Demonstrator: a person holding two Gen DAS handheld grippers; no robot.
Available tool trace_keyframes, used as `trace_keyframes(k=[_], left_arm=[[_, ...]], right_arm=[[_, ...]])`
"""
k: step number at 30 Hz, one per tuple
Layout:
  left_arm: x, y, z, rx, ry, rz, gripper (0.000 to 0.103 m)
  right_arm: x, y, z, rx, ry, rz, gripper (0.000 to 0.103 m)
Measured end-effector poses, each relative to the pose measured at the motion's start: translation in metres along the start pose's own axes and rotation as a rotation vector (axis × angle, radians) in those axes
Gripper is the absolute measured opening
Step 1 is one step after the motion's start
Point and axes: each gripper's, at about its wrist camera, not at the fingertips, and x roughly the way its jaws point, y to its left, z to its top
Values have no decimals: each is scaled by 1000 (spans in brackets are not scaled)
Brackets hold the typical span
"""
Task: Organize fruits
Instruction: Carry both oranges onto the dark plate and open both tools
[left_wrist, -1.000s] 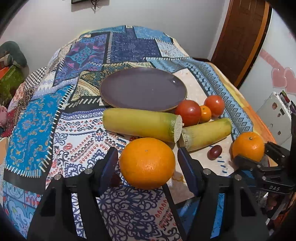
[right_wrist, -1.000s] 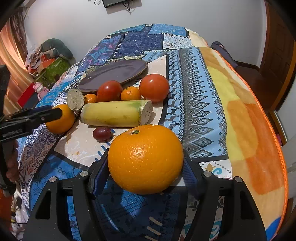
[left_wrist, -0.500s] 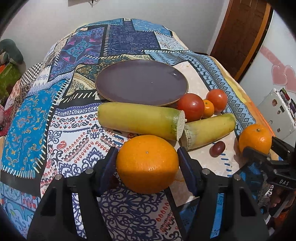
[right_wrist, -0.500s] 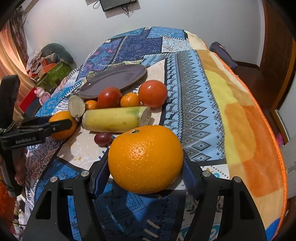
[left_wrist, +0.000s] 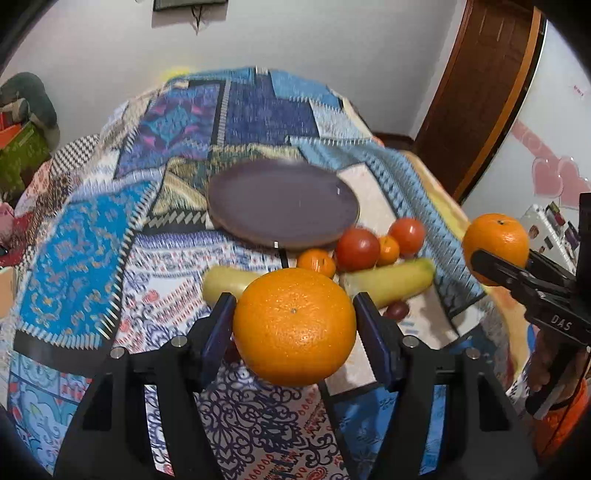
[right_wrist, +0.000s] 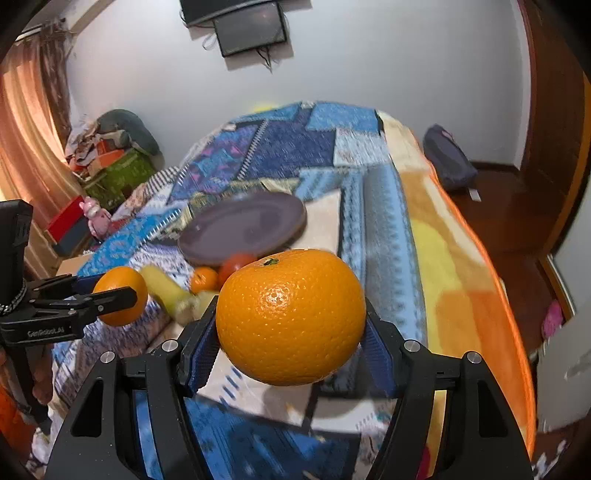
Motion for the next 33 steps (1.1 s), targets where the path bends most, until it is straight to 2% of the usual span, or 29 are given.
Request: trace_keyframes(k=[8, 16, 23, 33], left_arm=[[-20, 2, 36, -7, -100, 11, 65], [-11, 6, 73, 0, -150, 52, 65], [17, 17, 97, -2, -141, 96, 65], [76, 40, 125, -25, -73, 130, 65]], right_arm=[[9, 17, 32, -44, -72, 36, 66], [40, 27, 58, -90, -78, 39, 66], [73, 25, 77, -101, -43, 35, 66], [123, 18, 96, -125, 33, 13, 66]])
